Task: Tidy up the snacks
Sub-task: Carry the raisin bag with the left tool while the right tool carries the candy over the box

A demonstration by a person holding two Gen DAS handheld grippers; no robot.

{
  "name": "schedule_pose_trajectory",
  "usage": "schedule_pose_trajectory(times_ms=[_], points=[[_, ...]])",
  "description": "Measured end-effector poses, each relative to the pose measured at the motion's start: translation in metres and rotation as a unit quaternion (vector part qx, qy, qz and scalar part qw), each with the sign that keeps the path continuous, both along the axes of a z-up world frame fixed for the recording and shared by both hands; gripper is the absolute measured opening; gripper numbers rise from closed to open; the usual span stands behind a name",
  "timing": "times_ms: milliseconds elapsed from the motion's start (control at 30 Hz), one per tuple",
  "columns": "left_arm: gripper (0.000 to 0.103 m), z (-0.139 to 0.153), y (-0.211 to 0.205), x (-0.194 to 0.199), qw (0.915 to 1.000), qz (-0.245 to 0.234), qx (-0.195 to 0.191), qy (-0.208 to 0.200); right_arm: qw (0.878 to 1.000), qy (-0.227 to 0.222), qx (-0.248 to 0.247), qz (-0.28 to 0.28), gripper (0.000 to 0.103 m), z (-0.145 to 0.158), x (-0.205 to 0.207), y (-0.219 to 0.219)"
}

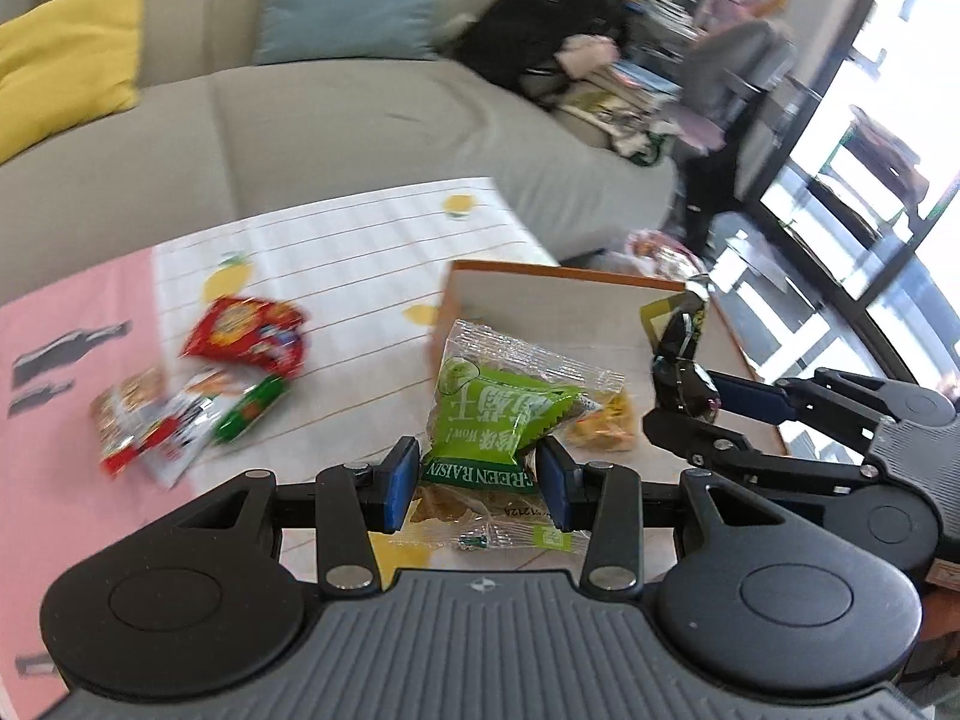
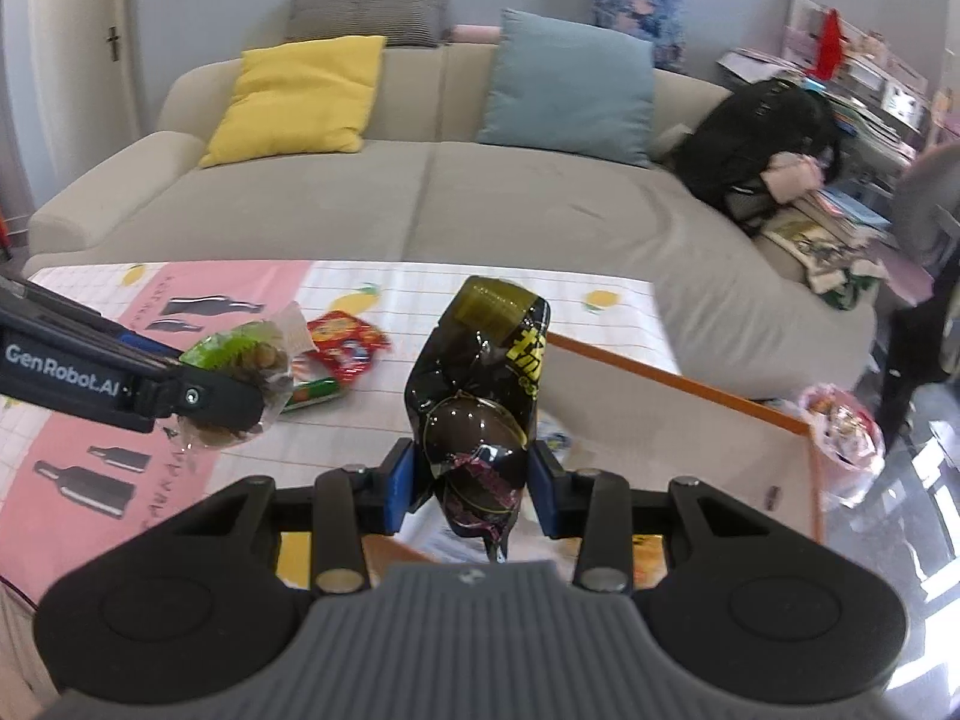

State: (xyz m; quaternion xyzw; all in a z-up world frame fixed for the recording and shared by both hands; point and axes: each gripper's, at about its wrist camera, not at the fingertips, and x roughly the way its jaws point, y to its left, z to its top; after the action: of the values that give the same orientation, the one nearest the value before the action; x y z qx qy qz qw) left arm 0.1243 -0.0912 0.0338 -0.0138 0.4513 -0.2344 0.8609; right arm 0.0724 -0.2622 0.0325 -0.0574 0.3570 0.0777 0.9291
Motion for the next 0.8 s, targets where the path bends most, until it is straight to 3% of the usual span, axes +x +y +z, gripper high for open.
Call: schedule_pose_trajectory(times_ms=[400, 800], points=[[0.048, -0.007, -0.082, 0.028, 0.9951, -0.093, 0.033, -0.007, 0.997, 0.059, -0.001, -0.04, 0.039, -0.021, 0.035, -0.062], [0.048, -0.043, -0.123, 0.065, 0.9872, -0.129, 0.094, 0.009, 0.99, 0.132, -0.011, -0.048, 0.039, -0.063, 0.082, -0.077]])
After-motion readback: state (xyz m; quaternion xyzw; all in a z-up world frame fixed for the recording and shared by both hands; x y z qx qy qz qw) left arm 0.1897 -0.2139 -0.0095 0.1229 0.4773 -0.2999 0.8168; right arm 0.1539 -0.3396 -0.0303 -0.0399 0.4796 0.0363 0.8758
